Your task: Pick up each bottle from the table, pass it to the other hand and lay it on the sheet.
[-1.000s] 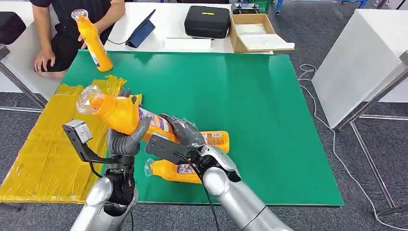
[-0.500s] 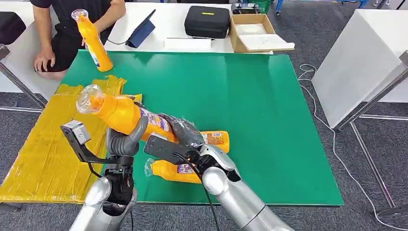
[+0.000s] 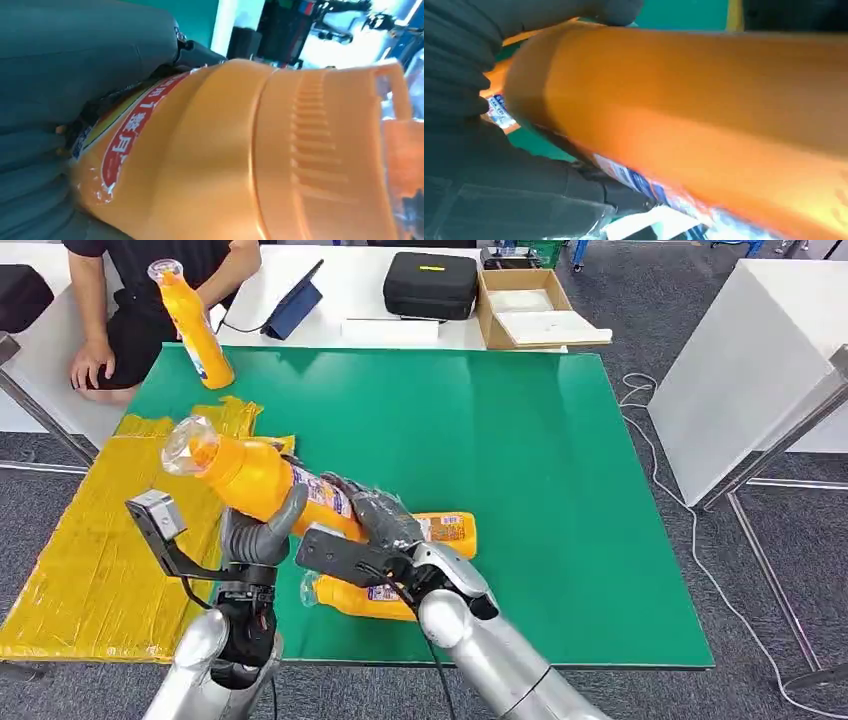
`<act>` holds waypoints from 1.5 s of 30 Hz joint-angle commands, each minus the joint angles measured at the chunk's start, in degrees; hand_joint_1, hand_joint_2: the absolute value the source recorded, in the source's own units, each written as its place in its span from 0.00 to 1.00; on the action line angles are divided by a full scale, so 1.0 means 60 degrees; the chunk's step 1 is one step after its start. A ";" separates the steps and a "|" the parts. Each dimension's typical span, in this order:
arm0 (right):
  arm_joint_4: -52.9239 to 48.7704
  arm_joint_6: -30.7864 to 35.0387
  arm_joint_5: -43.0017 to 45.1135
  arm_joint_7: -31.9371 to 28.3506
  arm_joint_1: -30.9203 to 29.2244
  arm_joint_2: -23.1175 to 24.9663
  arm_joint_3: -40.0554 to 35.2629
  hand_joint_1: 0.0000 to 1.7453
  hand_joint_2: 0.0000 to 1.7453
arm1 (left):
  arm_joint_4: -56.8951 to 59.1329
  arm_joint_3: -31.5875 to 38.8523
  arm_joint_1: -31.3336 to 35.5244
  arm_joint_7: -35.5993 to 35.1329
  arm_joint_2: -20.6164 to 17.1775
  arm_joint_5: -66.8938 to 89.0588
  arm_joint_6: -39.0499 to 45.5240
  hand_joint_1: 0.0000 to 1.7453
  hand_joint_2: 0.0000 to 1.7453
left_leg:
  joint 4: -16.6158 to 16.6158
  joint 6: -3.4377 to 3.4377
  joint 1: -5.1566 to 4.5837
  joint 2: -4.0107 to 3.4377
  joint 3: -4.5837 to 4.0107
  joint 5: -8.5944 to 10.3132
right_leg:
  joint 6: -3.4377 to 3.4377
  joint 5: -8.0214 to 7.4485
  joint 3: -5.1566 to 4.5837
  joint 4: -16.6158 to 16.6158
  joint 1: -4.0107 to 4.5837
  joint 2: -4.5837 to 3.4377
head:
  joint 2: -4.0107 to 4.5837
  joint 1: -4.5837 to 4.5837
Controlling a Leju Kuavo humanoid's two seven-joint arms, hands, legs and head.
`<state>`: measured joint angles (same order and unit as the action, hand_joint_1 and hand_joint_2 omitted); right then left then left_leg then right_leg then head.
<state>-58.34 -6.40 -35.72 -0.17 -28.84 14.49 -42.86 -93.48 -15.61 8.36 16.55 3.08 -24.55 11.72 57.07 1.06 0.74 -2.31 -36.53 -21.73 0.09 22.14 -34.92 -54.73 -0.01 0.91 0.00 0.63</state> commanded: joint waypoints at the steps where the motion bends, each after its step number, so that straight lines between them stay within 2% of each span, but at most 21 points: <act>1: -0.0568 0.0001 0.1295 -0.0337 0.0061 -0.0938 0.1529 0.00 0.00 | -0.0478 0.1164 -0.0549 -0.0059 0.0066 0.0046 -0.0314 1.00 1.00 | -0.0010 -0.0005 -0.0012 0.0043 0.0031 -0.0010 | -0.0002 0.0019 0.0032 0.0001 -0.0017 0.0015 | 0.0000 0.0004; 3: -0.0568 0.0001 0.1295 -0.0337 0.0061 -0.0938 0.1529 0.00 0.00 | -0.0478 0.1164 -0.0549 -0.0059 0.0066 0.0046 -0.0314 1.00 1.00 | -0.0006 -0.0007 -0.0009 0.0048 0.0045 -0.0017 | -0.0001 0.0025 0.0046 0.0001 -0.0014 0.0014 | 0.0000 0.0004; 4: -0.0558 0.0014 0.1288 -0.0327 0.0090 -0.0909 0.1519 0.00 0.00 | -0.0474 0.1153 -0.0543 -0.0059 0.0094 0.0046 -0.0312 1.00 1.00 | -0.0010 -0.0012 -0.0035 0.0087 0.0102 -0.0042 | -0.0003 0.0062 0.0095 -0.0017 -0.0047 0.0021 | 0.0000 0.0004; 5: -0.0557 0.0076 0.1370 -0.0363 0.0123 -0.0854 0.1664 0.00 0.00 | -0.0450 0.1210 -0.0555 -0.0057 0.0141 0.0045 -0.0309 1.00 1.00 | -0.0006 -0.0007 -0.0008 0.0032 0.0028 -0.0010 | -0.0001 0.0014 0.0027 0.0002 -0.0011 0.0005 | 0.0000 0.0004; 10: -0.0795 0.0338 0.1043 -0.0339 -0.0010 -0.1046 0.2194 0.00 0.00 | -0.0435 0.1304 -0.0819 -0.0051 0.0180 0.0154 -0.0560 1.00 1.00 | -0.0012 -0.0012 -0.0033 0.0065 0.0065 -0.0024 | 0.0000 0.0042 0.0058 -0.0014 -0.0040 0.0017 | 0.0000 0.0004; 15: -0.1714 0.0663 0.0855 -0.0437 0.0366 -0.1349 0.2723 0.00 0.00 | -0.0361 0.1197 -0.0716 0.0025 0.0148 0.0547 -0.0563 1.00 1.00 | -0.0004 -0.0005 -0.0014 0.0054 0.0025 -0.0011 | -0.0002 0.0023 0.0029 -0.0002 -0.0017 0.0025 | 0.0000 0.0004; 16: -0.2116 0.0713 0.0817 -0.0448 0.0557 -0.1402 0.2894 0.00 0.00 | -0.0332 0.1170 -0.0649 0.0146 0.0090 0.1080 -0.0390 1.00 1.00 | -0.0003 -0.0007 -0.0017 0.0063 0.0039 -0.0018 | -0.0002 0.0032 0.0043 -0.0005 -0.0022 0.0026 | 0.0000 0.0004; 17: -0.2781 0.0850 0.0716 -0.0374 0.0870 -0.1538 0.3134 0.00 0.00 | -0.0244 0.1085 -0.0431 0.0654 -0.0044 0.3339 0.0714 1.00 1.00 | -0.0004 -0.0005 -0.0011 0.0050 0.0018 -0.0007 | 0.0000 0.0018 0.0022 -0.0001 -0.0013 0.0025 | 0.0000 0.0004; 20: -0.4288 0.0462 0.0531 -0.0282 0.1556 -0.1879 0.3719 0.00 0.00 | 0.0203 0.1232 0.0236 0.0294 -0.0270 0.8588 0.2708 1.00 1.00 | -0.0001 -0.0009 -0.0015 0.0104 0.0024 -0.0009 | 0.0000 0.0037 0.0038 -0.0010 -0.0020 0.0068 | 0.0000 0.0004; 21: -0.4406 0.0383 0.0519 -0.0261 0.1605 -0.1898 0.3771 0.00 0.00 | 0.0203 0.1314 0.0268 0.0281 -0.0260 0.8625 0.2652 1.00 1.00 | -0.0001 -0.0011 -0.0021 0.0136 0.0031 -0.0010 | 0.0000 0.0050 0.0047 -0.0018 -0.0027 0.0093 | 0.0000 0.0004; 22: -0.4482 0.0320 0.0505 -0.0243 0.1643 -0.1894 0.3818 0.00 0.00 | 0.0204 0.1390 0.0295 0.0279 -0.0242 0.8650 0.2578 1.00 1.00 | 0.0000 -0.0010 -0.0012 0.0099 0.0015 -0.0006 | 0.0002 0.0033 0.0028 -0.0009 -0.0016 0.0066 | 0.0000 0.0004; 23: -0.4482 0.0320 0.0505 -0.0243 0.1643 -0.1894 0.3818 0.00 0.00 | 0.0204 0.1390 0.0295 0.0279 -0.0242 0.8650 0.2578 1.00 1.00 | 0.0001 -0.0012 -0.0022 0.0114 0.0031 -0.0013 | 0.0001 0.0046 0.0037 -0.0018 -0.0028 0.0071 | 0.0000 0.0004; 26: -0.4682 0.0226 0.0443 -0.0401 0.1742 -0.1888 0.3928 0.00 0.00 | 0.1089 0.1260 0.0647 -0.0195 -0.0798 1.2330 0.3597 1.00 1.00 | -0.0010 -0.0011 -0.0021 0.0064 0.0030 -0.0012 | 0.0002 0.0027 0.0030 -0.0005 -0.0026 0.0029 | 0.0000 0.0007; 31: -0.4587 0.0056 0.0680 -0.0499 0.1648 -0.2128 0.3849 0.00 0.00 | 0.3866 0.0813 0.2061 -0.0361 -0.2055 1.3820 0.4714 1.00 1.00 | -0.0019 -0.0012 -0.0021 0.0078 0.0035 0.0000 | 0.0005 0.0022 0.0032 -0.0002 -0.0025 0.0045 | 0.0000 0.0004; 35: -0.4469 0.0055 0.0676 -0.0509 0.1557 -0.2121 0.3798 0.00 0.00 | 0.4238 0.0833 0.2292 -0.0350 -0.2130 1.4136 0.4714 1.00 1.00 | -0.0011 -0.0015 -0.0011 0.0040 0.0024 0.0006 | 0.0008 0.0010 0.0017 -0.0001 -0.0014 0.0017 | 0.0000 0.0004; 36: -0.4415 0.0054 0.0684 -0.0517 0.1501 -0.2109 0.3755 0.00 0.00 | 0.4216 0.0835 0.2276 -0.0503 -0.2115 1.4679 0.4714 1.00 1.00 | -0.0018 -0.0024 -0.0030 0.0074 0.0067 -0.0007 | 0.0010 0.0034 0.0052 -0.0015 -0.0039 0.0023 | 0.0000 0.0004; 38: -0.4318 0.0049 0.0747 -0.0567 0.1400 -0.2149 0.3661 0.00 0.00 | 0.4738 0.0553 0.2438 -0.1065 -0.2299 1.5012 0.4420 1.00 1.00 | -0.0011 -0.0027 -0.0027 0.0066 0.0053 -0.0002 | 0.0006 0.0033 0.0041 -0.0019 -0.0035 0.0021 | 0.0000 0.0004; 41: -0.4094 -0.0020 0.0829 -0.0652 0.1280 -0.2142 0.3458 0.00 0.00 | 0.5963 0.0249 0.2634 -0.1699 -0.2637 1.5987 0.4326 1.00 1.00 | -0.0015 -0.0024 -0.0024 0.0045 0.0049 0.0007 | 0.0004 0.0024 0.0033 -0.0012 -0.0030 0.0010 | 0.0000 0.0007; 45: -0.3828 -0.0055 0.0823 -0.0755 0.1251 -0.2184 0.3037 0.00 0.00 | 0.7604 0.0332 0.2751 -0.1973 -0.2989 1.6254 0.4623 1.00 1.00 | -0.0019 -0.0026 -0.0021 0.0018 0.0049 0.0008 | 0.0007 0.0013 0.0034 -0.0007 -0.0025 -0.0012 | 0.0000 0.0004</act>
<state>-85.72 -6.12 -31.01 -3.91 -18.63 2.99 -20.28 -68.86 -10.58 20.00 7.34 -9.90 69.99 37.92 57.07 0.97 0.71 -2.32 -36.62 -21.59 0.11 22.10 -35.03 -54.78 -0.03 0.93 0.00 0.66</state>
